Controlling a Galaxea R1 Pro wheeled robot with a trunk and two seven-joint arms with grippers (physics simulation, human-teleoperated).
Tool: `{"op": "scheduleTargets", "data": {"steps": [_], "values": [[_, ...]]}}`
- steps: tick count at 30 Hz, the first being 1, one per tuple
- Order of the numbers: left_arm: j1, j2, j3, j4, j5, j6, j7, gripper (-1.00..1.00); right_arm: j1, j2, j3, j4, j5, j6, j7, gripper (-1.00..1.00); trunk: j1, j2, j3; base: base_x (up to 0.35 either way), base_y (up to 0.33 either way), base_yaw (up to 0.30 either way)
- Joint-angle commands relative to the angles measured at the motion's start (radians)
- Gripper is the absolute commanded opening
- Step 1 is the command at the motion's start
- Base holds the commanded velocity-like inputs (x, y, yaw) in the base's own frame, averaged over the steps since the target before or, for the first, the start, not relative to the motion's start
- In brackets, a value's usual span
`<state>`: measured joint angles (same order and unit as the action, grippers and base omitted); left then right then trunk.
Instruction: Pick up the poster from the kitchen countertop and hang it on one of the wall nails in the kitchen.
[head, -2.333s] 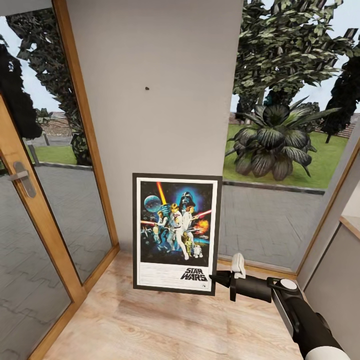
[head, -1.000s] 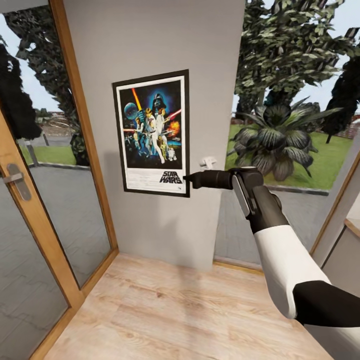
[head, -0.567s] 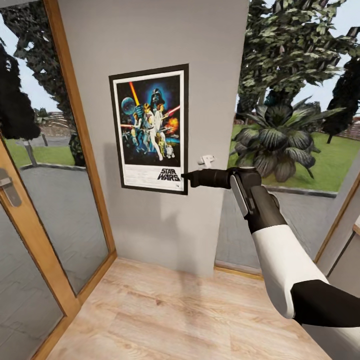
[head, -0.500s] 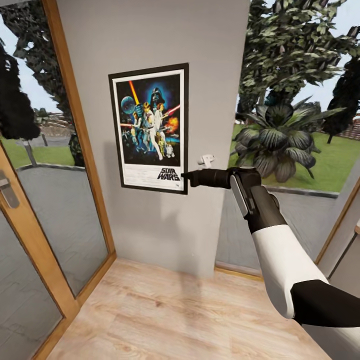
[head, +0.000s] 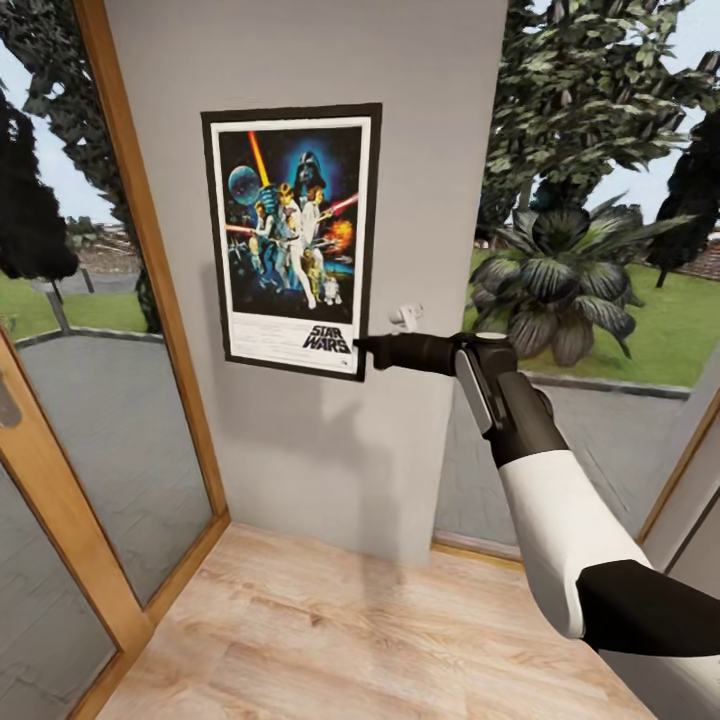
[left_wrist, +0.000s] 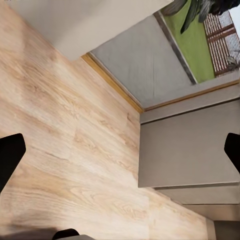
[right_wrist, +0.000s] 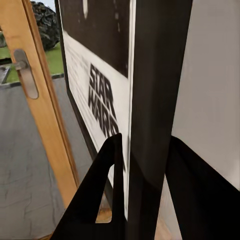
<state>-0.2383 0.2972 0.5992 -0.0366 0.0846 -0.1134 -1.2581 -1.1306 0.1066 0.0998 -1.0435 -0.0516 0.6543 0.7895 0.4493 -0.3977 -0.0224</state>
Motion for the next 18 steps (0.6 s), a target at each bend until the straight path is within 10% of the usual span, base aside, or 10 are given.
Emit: {"op": "scheduleTargets", "data": {"steps": [1,18], "values": [[-0.001,0.000,-0.009,0.001,0.009,-0.010,-0.001,1.00,-0.001,0.002,-0.001,0.000,-0.013,0.004,0.002,-1.00,0.001,-0.002,-0.002,0.055,0.000,0.000],[-0.001,0.000,-0.009,0.001,0.009,-0.011,-0.001,1.00,0.000,0.018,0.000,0.060,-0.059,-0.031,0.001,-1.00,0.001,-0.002,-0.002,0.053,0.000,0.000]]}}
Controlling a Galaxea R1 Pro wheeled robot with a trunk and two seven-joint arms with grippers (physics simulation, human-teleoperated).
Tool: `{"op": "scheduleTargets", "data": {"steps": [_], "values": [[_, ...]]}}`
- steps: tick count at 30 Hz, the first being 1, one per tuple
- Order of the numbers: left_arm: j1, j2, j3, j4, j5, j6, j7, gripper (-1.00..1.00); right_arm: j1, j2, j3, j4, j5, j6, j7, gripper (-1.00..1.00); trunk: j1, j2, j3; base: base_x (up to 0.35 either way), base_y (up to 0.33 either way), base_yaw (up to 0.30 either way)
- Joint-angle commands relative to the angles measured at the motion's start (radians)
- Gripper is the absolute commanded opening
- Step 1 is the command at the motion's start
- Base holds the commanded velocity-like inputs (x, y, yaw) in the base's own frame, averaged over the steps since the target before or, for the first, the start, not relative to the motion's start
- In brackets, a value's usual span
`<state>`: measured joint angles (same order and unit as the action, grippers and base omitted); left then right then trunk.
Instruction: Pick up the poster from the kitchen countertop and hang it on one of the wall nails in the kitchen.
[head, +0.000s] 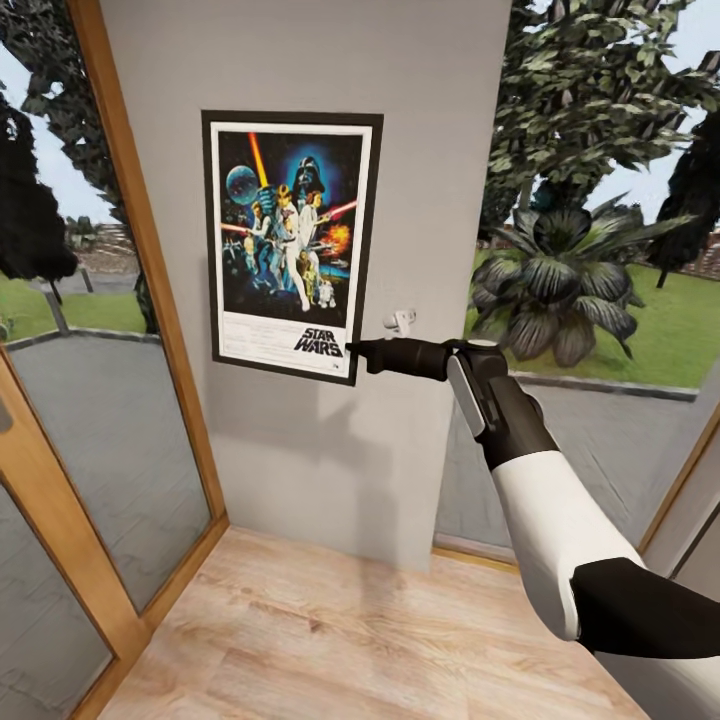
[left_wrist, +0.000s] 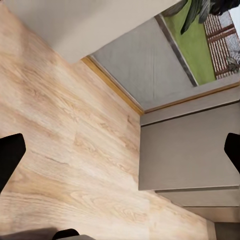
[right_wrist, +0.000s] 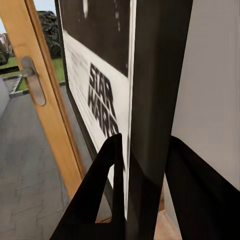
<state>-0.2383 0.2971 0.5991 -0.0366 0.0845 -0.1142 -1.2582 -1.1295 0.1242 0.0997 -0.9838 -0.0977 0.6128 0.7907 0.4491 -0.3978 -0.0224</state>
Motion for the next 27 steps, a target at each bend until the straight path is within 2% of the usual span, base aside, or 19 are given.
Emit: {"op": "scheduleTargets", "data": {"steps": [1,11,14,27], "values": [[-0.001,0.000,-0.009,0.001,0.009,-0.010,-0.001,1.00,-0.001,0.000,0.000,0.000,-0.013,0.010,-0.001,-1.00,0.001,-0.002,-0.002,0.117,-0.009,0.000],[-0.001,0.000,-0.009,0.001,0.009,-0.011,-0.002,1.00,-0.001,0.000,0.001,-0.002,-0.012,0.009,-0.004,-1.00,0.001,-0.002,-0.002,0.161,-0.037,0.000],[-0.001,0.000,-0.009,0.001,0.009,-0.011,-0.002,1.00,-0.002,-0.001,0.015,-0.006,-0.011,0.008,-0.005,-1.00,0.001,-0.002,-0.002,0.181,-0.004,0.000],[-0.001,0.000,-0.009,0.001,0.009,-0.012,-0.003,1.00,-0.003,-0.001,0.036,-0.012,0.001,0.006,-0.008,-1.00,0.001,-0.002,-0.002,0.027,-0.001,0.000]]}}
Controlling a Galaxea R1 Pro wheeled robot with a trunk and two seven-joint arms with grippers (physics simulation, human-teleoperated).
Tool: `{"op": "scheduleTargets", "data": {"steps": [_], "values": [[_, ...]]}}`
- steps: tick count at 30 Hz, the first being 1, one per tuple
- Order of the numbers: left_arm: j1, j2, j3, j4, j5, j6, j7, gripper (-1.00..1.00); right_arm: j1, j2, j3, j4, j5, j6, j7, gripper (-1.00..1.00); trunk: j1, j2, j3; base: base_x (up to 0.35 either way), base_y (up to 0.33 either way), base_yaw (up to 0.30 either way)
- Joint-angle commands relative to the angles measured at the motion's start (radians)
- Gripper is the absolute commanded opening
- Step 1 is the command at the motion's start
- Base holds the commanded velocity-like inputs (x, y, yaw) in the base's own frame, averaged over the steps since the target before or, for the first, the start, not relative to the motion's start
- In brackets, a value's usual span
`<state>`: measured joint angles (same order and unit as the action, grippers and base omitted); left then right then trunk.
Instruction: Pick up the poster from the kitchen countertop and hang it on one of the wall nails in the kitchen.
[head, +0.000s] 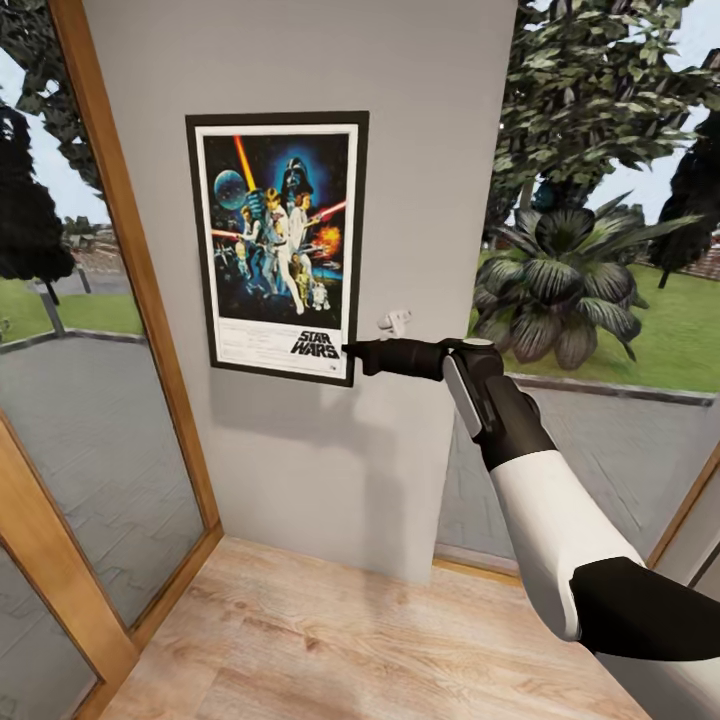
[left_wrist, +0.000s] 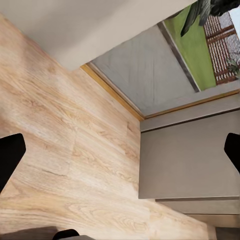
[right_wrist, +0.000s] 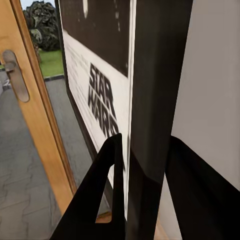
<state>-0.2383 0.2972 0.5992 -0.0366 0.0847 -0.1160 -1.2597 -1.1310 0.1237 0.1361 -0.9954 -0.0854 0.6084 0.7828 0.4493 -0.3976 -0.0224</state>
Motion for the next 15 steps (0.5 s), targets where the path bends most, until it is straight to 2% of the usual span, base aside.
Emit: {"op": "scheduleTargets", "data": {"steps": [1,5,15], "values": [[-0.001,0.000,-0.009,0.001,0.009,-0.010,-0.001,1.00,-0.001,0.000,0.002,0.000,-0.011,0.010,0.000,-1.00,0.001,-0.002,-0.002,0.002,0.000,0.000],[-0.001,0.000,-0.009,0.001,0.009,-0.010,-0.001,1.00,-0.001,0.000,0.014,0.000,-0.009,0.009,-0.001,-1.00,0.001,-0.002,-0.002,0.017,0.000,0.000],[-0.001,0.003,-0.009,0.001,0.009,-0.009,-0.001,1.00,-0.002,0.001,0.020,-0.002,-0.009,0.009,-0.002,-1.00,0.001,-0.002,-0.002,0.142,0.000,0.000]]}}
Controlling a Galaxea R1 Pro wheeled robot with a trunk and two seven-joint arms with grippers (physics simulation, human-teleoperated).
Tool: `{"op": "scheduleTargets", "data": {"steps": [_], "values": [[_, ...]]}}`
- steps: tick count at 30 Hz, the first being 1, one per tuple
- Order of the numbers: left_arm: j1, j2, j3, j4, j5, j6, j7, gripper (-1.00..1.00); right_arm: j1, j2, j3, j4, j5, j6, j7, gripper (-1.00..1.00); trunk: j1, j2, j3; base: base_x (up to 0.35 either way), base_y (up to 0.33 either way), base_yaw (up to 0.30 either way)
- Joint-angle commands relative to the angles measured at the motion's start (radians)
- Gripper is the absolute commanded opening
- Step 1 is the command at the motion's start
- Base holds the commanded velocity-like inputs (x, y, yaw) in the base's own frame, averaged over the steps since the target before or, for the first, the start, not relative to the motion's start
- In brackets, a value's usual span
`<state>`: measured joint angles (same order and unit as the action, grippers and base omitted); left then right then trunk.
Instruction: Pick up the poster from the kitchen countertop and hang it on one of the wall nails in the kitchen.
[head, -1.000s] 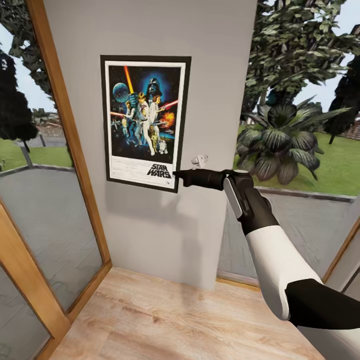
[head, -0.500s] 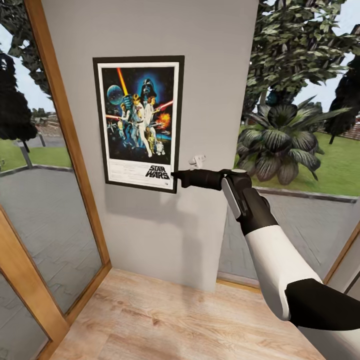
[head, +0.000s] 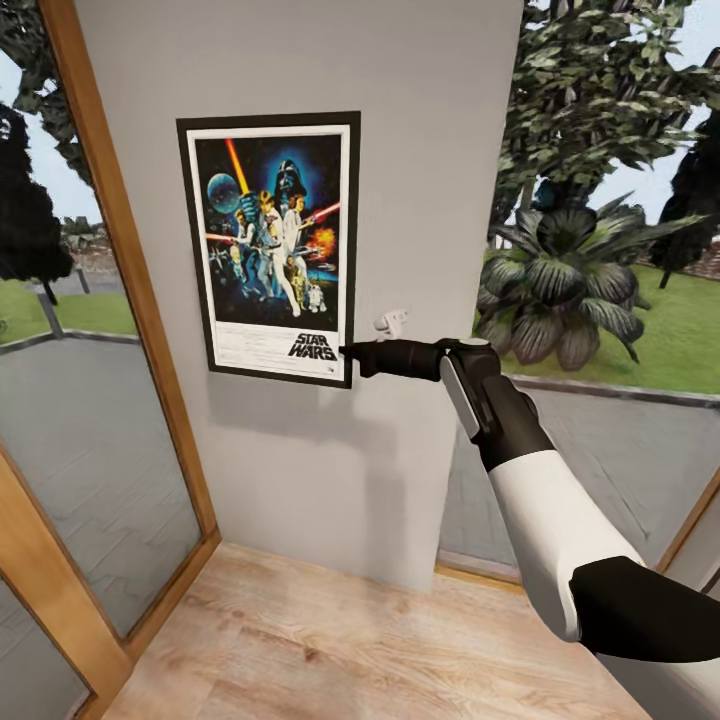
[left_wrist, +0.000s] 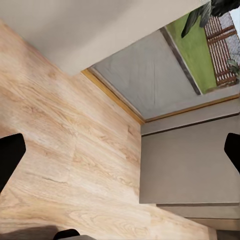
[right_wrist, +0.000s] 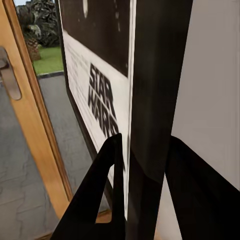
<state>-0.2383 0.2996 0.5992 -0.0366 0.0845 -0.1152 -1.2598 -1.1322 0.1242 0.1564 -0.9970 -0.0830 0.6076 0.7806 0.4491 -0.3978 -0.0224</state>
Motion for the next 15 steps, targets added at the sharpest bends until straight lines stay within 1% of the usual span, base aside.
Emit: {"op": "scheduleTargets", "data": {"steps": [1,3,4,8,10,15], "values": [[-0.001,0.001,-0.009,0.001,0.009,-0.010,-0.001,1.00,-0.002,0.000,0.000,0.000,-0.011,0.010,0.000,-1.00,0.001,-0.002,-0.002,0.217,0.000,0.000],[-0.001,0.002,-0.009,0.001,0.009,-0.010,-0.001,1.00,-0.004,0.000,0.000,0.000,-0.011,0.010,-0.011,-1.00,0.001,-0.002,-0.002,0.249,0.000,0.000],[-0.001,0.002,-0.009,0.001,0.008,-0.010,-0.001,1.00,-0.013,0.000,0.000,0.000,-0.012,0.011,-0.027,-1.00,0.001,-0.002,-0.002,0.194,0.000,0.000],[-0.001,0.004,-0.009,0.001,0.009,-0.009,-0.001,1.00,-0.035,0.001,0.000,0.002,-0.017,0.013,-0.062,-1.00,0.001,-0.002,-0.002,0.103,0.000,0.000],[-0.001,0.007,-0.009,0.001,0.008,-0.009,-0.001,1.00,-0.040,0.001,0.000,0.003,-0.019,0.014,-0.068,-1.00,0.001,-0.002,-0.002,0.081,0.008,0.000],[-0.001,0.011,-0.009,0.001,0.009,-0.009,-0.002,1.00,-0.045,0.006,0.001,0.003,-0.022,0.014,-0.074,-1.00,0.001,-0.002,-0.002,0.164,0.057,0.000]]}}
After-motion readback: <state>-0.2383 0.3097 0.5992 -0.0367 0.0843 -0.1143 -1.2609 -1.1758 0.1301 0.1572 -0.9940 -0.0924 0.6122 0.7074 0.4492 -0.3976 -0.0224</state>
